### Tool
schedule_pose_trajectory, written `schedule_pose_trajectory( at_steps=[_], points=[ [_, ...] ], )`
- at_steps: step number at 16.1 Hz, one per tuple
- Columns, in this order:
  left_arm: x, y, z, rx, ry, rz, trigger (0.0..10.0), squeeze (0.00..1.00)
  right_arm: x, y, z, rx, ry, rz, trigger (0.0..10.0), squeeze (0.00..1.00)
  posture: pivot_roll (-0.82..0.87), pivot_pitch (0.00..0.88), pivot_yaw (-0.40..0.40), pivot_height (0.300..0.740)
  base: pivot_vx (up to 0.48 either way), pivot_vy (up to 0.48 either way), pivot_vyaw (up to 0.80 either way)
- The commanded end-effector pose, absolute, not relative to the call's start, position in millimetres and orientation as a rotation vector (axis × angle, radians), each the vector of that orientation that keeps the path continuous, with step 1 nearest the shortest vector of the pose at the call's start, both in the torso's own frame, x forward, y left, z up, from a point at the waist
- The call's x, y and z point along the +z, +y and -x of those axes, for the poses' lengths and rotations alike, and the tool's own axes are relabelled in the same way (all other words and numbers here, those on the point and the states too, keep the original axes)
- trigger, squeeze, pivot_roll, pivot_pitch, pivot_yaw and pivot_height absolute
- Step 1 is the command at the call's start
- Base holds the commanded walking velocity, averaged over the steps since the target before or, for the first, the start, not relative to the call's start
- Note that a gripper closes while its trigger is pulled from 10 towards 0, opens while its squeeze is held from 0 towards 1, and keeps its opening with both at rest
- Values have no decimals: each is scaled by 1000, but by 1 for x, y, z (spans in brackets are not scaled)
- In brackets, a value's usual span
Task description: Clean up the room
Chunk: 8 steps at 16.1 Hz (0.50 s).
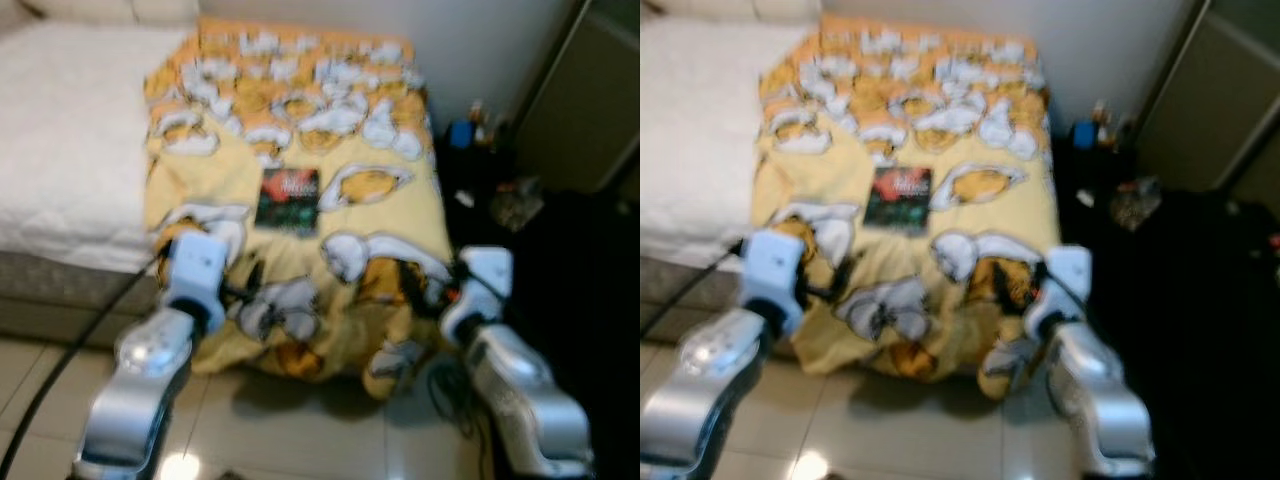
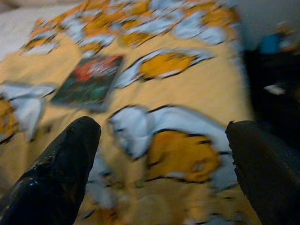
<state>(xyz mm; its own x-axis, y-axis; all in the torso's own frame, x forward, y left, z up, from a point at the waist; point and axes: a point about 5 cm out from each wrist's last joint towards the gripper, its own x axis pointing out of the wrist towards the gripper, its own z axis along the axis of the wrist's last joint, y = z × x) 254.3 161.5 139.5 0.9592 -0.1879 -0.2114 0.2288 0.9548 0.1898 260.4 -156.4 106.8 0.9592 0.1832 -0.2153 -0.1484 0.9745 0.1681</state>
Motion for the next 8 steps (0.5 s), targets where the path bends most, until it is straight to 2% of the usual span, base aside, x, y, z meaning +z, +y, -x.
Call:
schedule_pose_trajectory(
  at_steps=[1,3,8],
  points=[
    [141,168,-255,-177,188,-236,10000,902,110,-151,-262,183,218,-161,10000,0,-73,0,-7,740,0,0,0],
    [141,170,-254,-174,176,-230,10000,925,109,-152,-263,181,226,-168,10000,0,-75,0,-3,740,0,0,0],
    [143,169,-256,-183,163,-208,10000,949,112,-147,-266,205,217,-161,10000,0,-75,0,2,740,323,0,0]
  ],
)
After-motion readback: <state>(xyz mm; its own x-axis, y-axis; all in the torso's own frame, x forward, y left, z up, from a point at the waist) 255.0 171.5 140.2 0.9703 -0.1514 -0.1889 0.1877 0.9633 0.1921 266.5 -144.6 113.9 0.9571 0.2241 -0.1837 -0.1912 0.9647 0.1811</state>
